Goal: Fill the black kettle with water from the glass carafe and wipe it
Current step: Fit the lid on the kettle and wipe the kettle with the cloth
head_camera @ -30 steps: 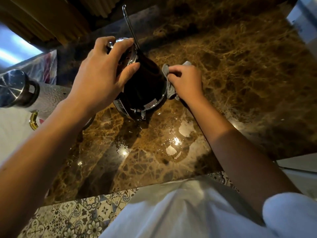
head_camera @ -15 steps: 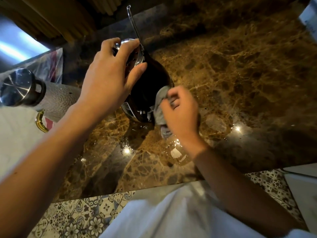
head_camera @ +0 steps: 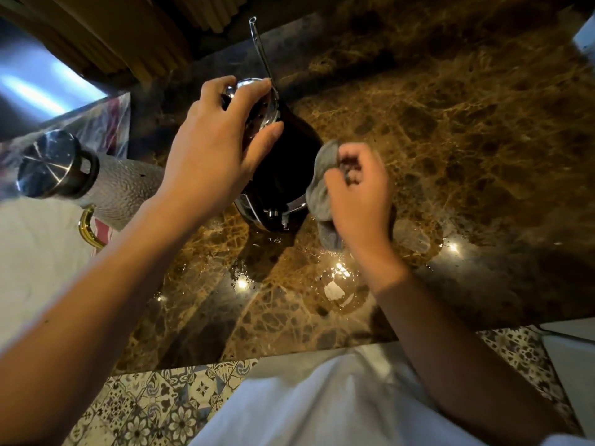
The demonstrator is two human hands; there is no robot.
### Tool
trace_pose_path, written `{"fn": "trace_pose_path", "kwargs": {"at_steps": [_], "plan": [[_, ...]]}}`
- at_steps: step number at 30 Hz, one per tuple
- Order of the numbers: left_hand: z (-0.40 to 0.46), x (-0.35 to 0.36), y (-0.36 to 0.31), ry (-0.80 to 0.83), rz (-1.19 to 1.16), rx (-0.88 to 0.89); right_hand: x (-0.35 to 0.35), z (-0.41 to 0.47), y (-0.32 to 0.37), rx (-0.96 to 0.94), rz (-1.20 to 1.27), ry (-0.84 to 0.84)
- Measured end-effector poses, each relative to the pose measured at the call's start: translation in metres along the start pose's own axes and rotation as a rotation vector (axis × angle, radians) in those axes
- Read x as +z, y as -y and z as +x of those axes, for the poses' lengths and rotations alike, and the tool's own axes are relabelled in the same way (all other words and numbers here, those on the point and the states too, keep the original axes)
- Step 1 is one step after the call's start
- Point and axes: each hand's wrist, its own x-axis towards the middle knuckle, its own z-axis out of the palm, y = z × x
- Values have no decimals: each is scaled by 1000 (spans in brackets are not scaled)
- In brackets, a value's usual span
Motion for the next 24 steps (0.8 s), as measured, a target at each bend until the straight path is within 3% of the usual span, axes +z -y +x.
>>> {"fn": "trace_pose_path", "kwargs": {"at_steps": [2, 7, 9, 13, 16, 18, 24], "plan": [[1, 0, -1, 4, 7, -1, 3, 13, 0, 37, 14, 10], [1, -1, -1, 6, 3, -4, 1, -20, -12, 67, -176, 287], [1, 0, -1, 3, 7, -1, -6, -28, -9, 107, -128, 341], [0, -1, 0, 10, -10, -1, -29, 4, 12, 377, 235, 200], [1, 0, 0, 12, -17, -3, -42, 42, 25, 315, 554, 12], [1, 0, -1, 18, -27, -11, -37, 54, 25, 310, 642, -27], [1, 0, 0, 14, -23, -13, -2, 4, 3, 381, 244, 176]]}}
